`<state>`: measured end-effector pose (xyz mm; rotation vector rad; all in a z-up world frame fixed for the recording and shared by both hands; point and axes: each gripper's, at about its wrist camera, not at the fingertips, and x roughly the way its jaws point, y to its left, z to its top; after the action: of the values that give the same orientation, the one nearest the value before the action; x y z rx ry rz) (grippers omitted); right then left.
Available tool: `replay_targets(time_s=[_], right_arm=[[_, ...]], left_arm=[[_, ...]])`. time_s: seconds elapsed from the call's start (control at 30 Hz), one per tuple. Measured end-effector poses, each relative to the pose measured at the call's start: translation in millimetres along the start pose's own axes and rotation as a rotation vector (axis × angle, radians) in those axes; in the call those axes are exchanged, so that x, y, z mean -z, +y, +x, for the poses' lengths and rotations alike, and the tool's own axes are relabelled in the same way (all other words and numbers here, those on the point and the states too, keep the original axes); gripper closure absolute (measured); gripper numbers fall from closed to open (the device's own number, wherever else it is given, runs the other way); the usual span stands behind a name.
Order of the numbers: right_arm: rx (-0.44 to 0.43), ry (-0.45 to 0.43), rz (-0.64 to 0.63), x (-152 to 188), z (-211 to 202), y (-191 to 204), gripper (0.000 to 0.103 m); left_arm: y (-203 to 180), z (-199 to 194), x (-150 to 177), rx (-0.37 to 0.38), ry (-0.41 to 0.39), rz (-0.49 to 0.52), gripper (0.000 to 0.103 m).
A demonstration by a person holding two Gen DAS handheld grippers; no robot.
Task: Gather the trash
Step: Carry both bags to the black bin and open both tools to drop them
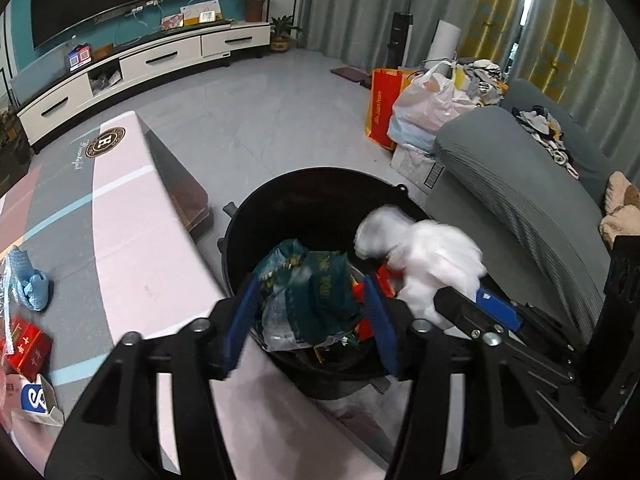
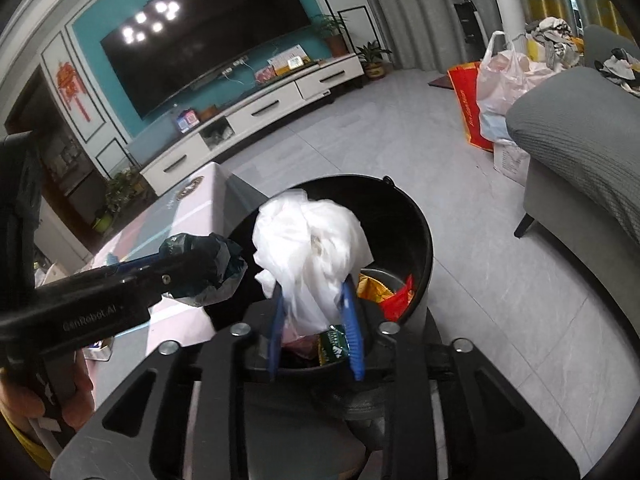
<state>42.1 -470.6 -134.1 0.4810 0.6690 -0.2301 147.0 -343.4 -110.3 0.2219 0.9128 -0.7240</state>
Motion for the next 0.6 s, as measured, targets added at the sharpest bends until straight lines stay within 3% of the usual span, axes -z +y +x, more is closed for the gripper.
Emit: replay_targets(time_s=[0.03, 0.07, 0.33, 0.6], right_arm=[[0.006, 0.002, 0.007, 0, 1, -1, 0.061], [0.007, 0.002, 0.011, -1, 1, -2, 0.056], [0.004, 0.004, 0.012, 5, -16, 1, 0.050], [-0.039, 0.052, -0.047, 25, -33, 31, 0.049]], left_arm=[[1, 1, 0, 0.004, 0.000, -0.006, 0.030], [4, 1, 0, 0.009, -0.002, -0.016, 0.030], [26, -24, 17, -0.013, -0.027, -0.042, 0.024], [56, -74, 79, -0.097, -0.018, -0.063, 0.019]])
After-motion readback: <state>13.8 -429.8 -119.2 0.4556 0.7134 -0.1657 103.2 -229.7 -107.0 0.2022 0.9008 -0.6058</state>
